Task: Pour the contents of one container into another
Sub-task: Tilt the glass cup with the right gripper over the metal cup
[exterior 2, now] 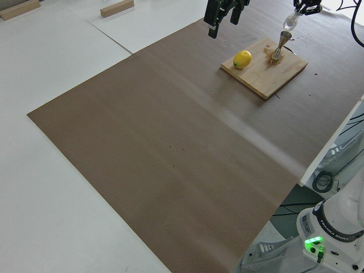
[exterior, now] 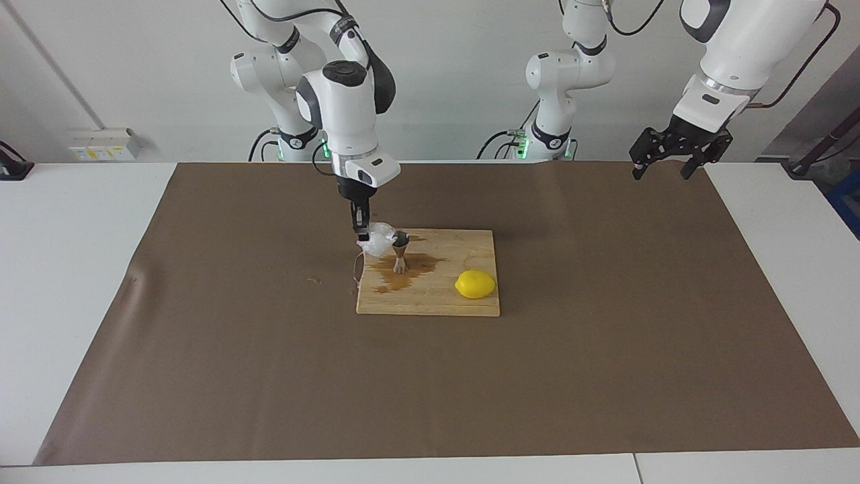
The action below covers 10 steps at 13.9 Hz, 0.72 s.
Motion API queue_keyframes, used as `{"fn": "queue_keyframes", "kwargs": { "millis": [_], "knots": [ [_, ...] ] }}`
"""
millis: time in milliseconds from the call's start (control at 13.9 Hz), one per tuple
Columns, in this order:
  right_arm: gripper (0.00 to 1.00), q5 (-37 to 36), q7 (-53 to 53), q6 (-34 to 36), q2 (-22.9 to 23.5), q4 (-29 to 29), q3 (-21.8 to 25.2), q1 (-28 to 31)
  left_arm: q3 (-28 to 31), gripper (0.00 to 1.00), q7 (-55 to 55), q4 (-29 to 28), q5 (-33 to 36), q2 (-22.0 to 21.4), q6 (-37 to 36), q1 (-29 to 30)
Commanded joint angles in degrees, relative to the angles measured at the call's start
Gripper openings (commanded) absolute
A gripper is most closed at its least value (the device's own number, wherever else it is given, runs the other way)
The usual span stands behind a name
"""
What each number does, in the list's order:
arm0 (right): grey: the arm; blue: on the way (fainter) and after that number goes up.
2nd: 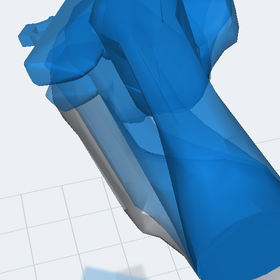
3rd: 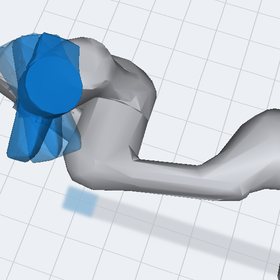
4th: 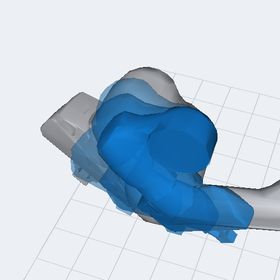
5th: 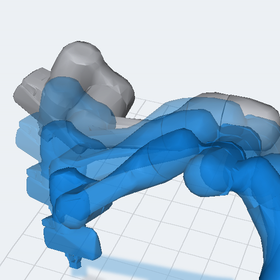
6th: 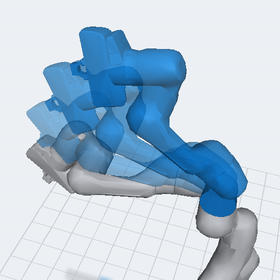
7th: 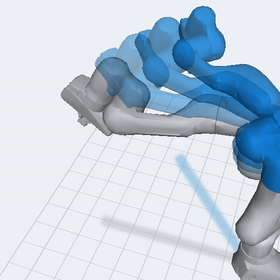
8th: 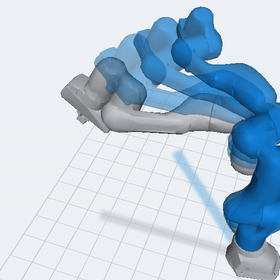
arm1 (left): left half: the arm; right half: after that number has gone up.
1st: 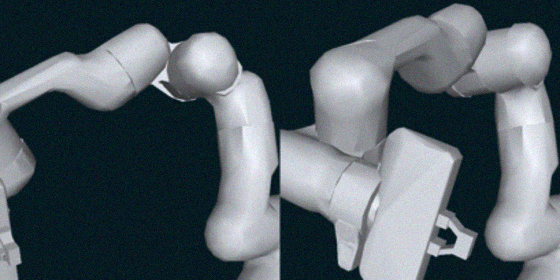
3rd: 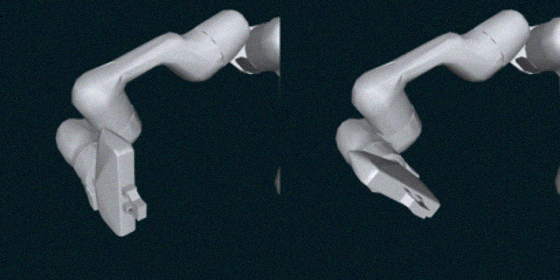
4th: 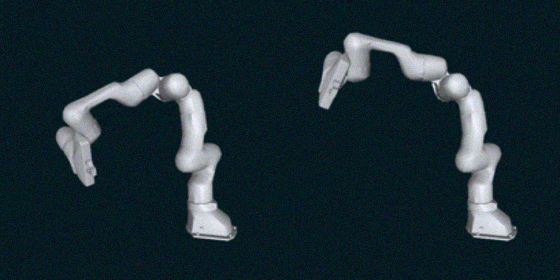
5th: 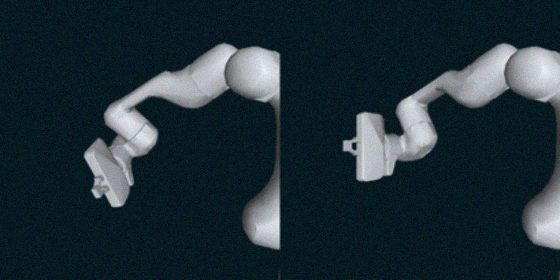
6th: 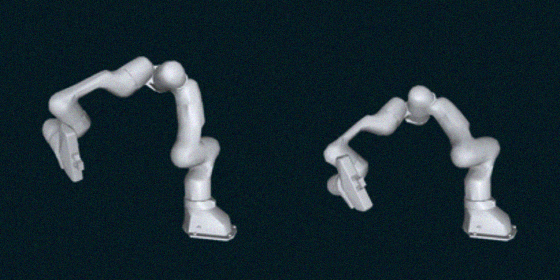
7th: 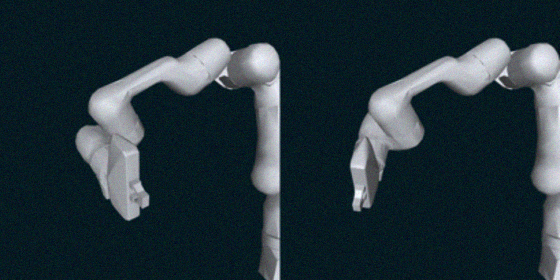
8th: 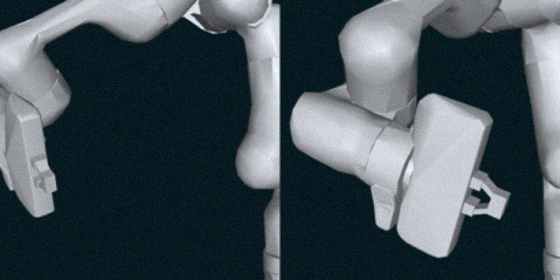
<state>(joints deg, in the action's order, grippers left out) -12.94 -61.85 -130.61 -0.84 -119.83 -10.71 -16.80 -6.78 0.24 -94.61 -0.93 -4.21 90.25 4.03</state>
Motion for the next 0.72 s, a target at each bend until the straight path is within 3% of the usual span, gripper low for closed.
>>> {"fn": "queue_keyframes", "kwargs": {
  "millis": [0, 647],
  "knots": [
    [0.0, -3.04, 0.76, 0.97, -1.0, 0.12, -0.8, 0.1, -0.34, 1.0, 0.64, 0.48, 0.32, -0.09, -0.69, 1.24],
    [0.0, -7.79, 0.59, 1.93, -2.58, -0.67, -1.77, -1.39, -1.13, 1.0, 1.25, 0.48, 0.32, 0.08, 0.62, 2.12]
  ]
}}
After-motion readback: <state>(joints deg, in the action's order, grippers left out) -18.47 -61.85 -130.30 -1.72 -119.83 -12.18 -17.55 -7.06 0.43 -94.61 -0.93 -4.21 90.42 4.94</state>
